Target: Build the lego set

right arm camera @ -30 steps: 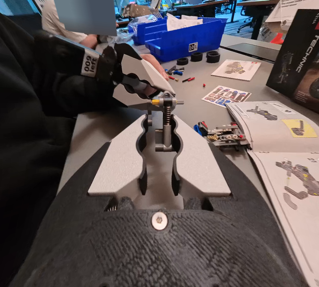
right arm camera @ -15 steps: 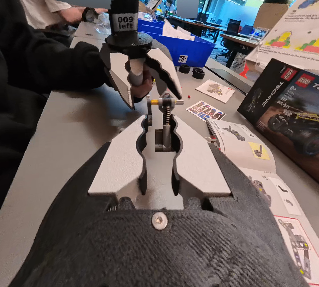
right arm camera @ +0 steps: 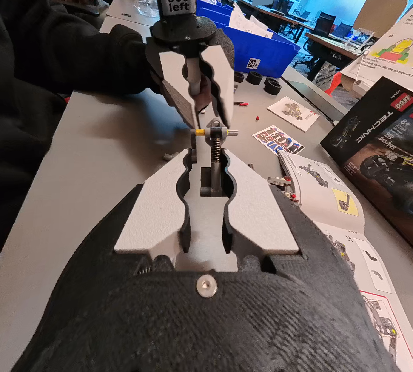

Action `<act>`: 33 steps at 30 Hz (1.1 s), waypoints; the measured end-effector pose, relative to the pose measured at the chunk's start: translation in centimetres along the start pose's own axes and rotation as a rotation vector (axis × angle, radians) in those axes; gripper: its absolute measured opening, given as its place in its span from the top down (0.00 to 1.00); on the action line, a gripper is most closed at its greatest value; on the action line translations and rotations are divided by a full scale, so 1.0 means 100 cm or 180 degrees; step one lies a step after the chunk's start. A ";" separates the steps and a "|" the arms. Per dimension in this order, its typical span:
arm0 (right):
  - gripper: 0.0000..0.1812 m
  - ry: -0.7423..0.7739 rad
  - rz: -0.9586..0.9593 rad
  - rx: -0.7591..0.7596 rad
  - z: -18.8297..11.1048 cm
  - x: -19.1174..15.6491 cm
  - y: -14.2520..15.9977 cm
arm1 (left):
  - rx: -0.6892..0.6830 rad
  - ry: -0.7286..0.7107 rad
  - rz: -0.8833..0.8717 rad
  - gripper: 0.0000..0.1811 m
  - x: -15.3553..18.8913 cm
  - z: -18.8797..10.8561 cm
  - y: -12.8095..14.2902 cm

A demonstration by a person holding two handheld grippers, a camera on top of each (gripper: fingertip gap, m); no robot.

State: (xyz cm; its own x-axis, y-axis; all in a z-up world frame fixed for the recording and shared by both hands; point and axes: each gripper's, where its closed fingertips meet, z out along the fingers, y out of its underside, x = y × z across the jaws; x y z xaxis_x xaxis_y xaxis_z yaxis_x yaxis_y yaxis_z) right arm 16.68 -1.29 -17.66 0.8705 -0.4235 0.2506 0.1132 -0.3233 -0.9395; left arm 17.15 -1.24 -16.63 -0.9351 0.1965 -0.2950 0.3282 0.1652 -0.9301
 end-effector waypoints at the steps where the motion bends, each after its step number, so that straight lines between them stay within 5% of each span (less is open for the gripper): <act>1: 0.87 -0.0018 0.0004 -0.0011 0.000 -0.001 0.000 | -0.0033 -0.0009 0.0016 0.92 0.000 0.001 0.001; 18: 0.88 -0.0388 0.1056 0.0382 -0.006 -0.001 -0.018 | 0.0233 0.0385 -0.1006 0.93 0.003 0.003 -0.003; 23: 0.88 -0.0410 0.1329 0.0389 -0.006 0.003 -0.016 | 0.0192 0.0498 -0.0901 0.77 0.012 0.003 -0.004; 33: 0.88 -0.0499 0.1303 0.0293 -0.003 -0.004 -0.015 | 0.0260 0.0642 -0.1465 0.83 0.011 0.005 -0.007</act>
State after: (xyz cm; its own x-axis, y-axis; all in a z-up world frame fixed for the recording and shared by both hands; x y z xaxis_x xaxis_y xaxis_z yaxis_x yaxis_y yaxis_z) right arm 16.01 -0.88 -16.33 0.9137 -0.3652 -0.1780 -0.2199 -0.0761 -0.9725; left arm 15.86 -1.65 -16.44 -0.9331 0.3053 0.1900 -0.1308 0.2041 -0.9702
